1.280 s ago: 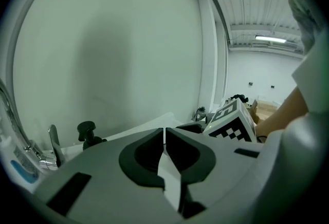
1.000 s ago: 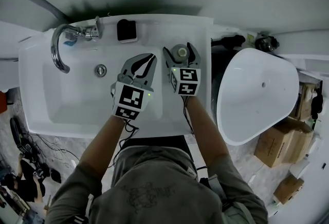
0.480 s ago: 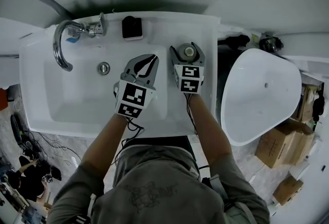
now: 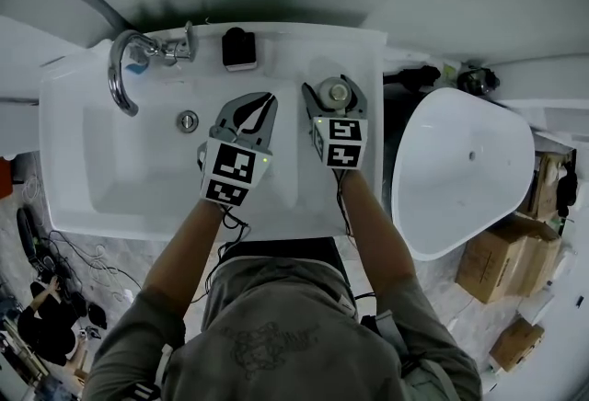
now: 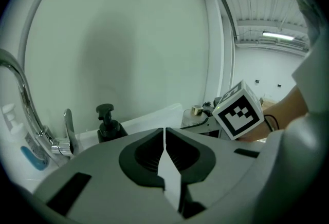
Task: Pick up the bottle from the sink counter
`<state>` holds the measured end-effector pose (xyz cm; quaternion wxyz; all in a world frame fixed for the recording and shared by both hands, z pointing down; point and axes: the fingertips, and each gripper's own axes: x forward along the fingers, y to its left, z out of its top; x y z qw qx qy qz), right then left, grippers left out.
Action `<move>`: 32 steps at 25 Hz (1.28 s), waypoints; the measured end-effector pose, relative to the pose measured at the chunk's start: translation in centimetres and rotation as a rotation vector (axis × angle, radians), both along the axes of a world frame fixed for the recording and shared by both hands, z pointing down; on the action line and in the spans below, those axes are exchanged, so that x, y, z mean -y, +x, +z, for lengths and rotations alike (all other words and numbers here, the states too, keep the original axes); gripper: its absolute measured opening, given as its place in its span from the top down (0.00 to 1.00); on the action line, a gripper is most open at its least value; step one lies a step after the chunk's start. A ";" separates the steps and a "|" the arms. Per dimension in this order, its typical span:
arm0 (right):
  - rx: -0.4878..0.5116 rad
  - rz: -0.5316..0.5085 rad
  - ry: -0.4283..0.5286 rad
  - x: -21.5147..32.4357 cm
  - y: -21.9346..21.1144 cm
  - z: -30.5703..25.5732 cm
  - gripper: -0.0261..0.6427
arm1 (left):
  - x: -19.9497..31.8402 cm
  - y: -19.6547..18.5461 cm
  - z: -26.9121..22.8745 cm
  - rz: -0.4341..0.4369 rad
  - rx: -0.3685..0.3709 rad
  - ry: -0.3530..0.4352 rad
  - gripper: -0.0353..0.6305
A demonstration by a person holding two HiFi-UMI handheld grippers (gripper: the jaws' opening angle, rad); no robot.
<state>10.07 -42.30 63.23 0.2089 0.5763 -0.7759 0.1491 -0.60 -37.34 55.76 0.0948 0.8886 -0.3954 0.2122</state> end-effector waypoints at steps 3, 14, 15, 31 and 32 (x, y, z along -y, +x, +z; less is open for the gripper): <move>-0.001 -0.017 0.018 -0.5 -0.2 -2.7 0.45 | 0.0 -0.2 -1.8 -0.002 0.002 0.032 0.91; -0.003 -0.072 0.117 -3.7 -0.5 -15.4 0.45 | -0.5 -1.2 -12.5 -0.015 -0.010 0.194 0.91; -0.001 -0.079 0.128 -4.2 -0.6 -16.6 0.45 | -0.8 -1.4 -13.4 -0.017 -0.009 0.207 0.91; 0.001 -0.220 0.277 -13.7 -2.7 -28.5 0.45 | -7.7 -2.8 -22.1 -0.018 -0.056 0.359 0.91; 0.005 -0.230 0.277 -14.3 -2.8 -28.7 0.45 | -8.1 -2.8 -22.2 -0.015 -0.054 0.359 0.91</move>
